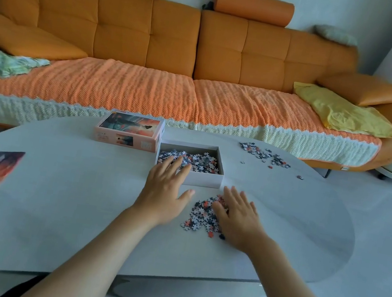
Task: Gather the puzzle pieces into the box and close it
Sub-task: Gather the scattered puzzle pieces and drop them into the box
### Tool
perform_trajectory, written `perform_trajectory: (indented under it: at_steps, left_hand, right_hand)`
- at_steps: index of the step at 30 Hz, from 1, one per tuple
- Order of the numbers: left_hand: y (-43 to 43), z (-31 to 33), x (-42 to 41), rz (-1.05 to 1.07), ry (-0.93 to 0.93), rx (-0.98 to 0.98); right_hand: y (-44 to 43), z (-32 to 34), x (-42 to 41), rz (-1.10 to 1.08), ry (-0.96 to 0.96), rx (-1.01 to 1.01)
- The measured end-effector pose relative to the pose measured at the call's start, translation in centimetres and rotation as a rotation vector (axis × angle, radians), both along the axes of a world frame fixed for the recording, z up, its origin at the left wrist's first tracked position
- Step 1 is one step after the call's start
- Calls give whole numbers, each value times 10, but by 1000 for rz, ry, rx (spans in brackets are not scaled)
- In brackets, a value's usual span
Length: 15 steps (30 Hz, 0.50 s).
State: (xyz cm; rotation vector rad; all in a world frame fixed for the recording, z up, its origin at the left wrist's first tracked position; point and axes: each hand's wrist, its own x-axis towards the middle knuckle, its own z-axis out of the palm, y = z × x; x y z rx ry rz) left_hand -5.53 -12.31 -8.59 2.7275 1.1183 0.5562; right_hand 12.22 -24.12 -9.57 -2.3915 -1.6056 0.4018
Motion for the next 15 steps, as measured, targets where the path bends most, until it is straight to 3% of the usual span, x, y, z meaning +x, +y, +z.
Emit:
perform_trajectory:
  at_steps: [3, 6, 11, 15]
  left_hand:
    - [-13, 3, -1, -120, -139, 79]
    - [-25, 0, -7, -236, -169, 5]
    - [-29, -4, -35, -249, 123, -283]
    - [-17, -13, -56, -182, 229, -315]
  right_hand:
    - [-5, -8, -17, 11, -43, 29]
    - [-2, -8, -33, 48, -8, 106]
    - [11, -6, -57, 113, 88, 225]
    - [23, -3, -73, 181, 139, 273]
